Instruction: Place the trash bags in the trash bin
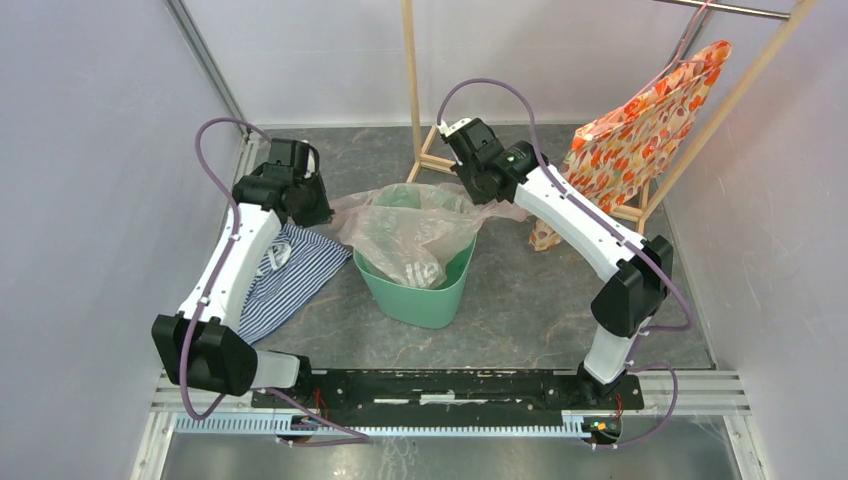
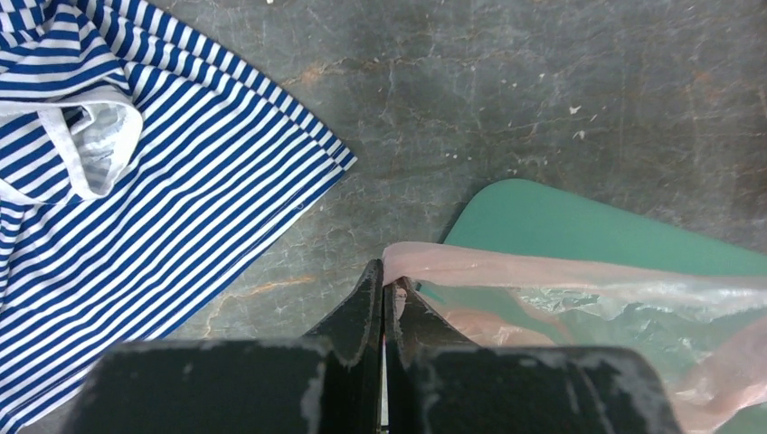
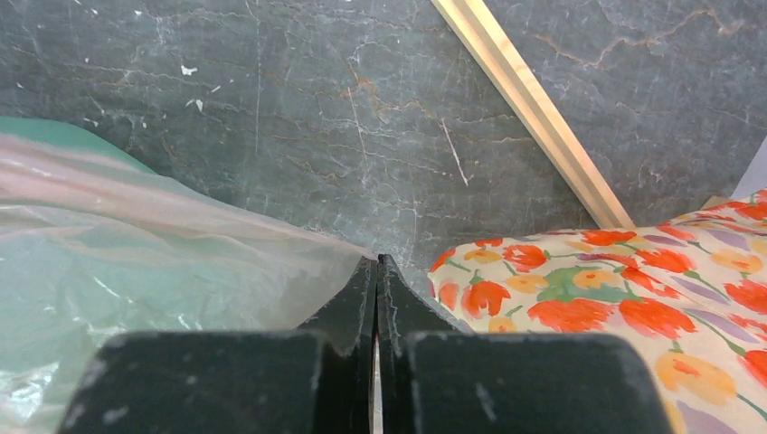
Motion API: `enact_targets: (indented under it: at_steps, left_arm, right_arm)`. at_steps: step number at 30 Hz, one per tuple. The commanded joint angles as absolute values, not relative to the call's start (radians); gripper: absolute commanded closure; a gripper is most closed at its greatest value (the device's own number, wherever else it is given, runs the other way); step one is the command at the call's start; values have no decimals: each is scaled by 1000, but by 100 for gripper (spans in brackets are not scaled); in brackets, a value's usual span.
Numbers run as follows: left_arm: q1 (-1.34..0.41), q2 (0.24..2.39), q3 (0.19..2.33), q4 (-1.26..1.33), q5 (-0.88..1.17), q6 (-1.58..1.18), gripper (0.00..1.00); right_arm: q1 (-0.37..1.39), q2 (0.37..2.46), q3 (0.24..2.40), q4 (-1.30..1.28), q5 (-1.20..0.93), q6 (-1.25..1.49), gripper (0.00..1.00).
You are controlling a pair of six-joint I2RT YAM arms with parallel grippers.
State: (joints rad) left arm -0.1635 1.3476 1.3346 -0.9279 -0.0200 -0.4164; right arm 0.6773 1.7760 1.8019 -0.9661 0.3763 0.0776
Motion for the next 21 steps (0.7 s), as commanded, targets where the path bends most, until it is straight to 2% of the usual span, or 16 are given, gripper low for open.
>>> enact_targets:
  at_steps: [1, 7, 9, 11, 17, 21]
  left_arm:
    - [-156, 1332, 1301, -903, -5, -343, 98]
    - [-156, 1274, 1245, -892, 28, -351, 98]
    - [-156, 1254, 1242, -898, 46, -349, 98]
    - [-156, 1224, 1239, -899, 69, -351, 98]
    - [-157, 1178, 1238, -902, 141, -345, 98]
    - [-157, 1169, 1236, -909, 163, -342, 98]
  right_arm:
    - [670, 1729, 1787, -938, 396, 90, 100]
    - [670, 1679, 1758, -929, 376, 97, 100]
    - [670, 1658, 1769, -937, 366, 99, 94]
    - [671, 1626, 1772, -933, 348, 98, 84]
    - [671, 1531, 1797, -952, 271, 85, 38]
    - [675, 1479, 1824, -961, 228, 74, 24]
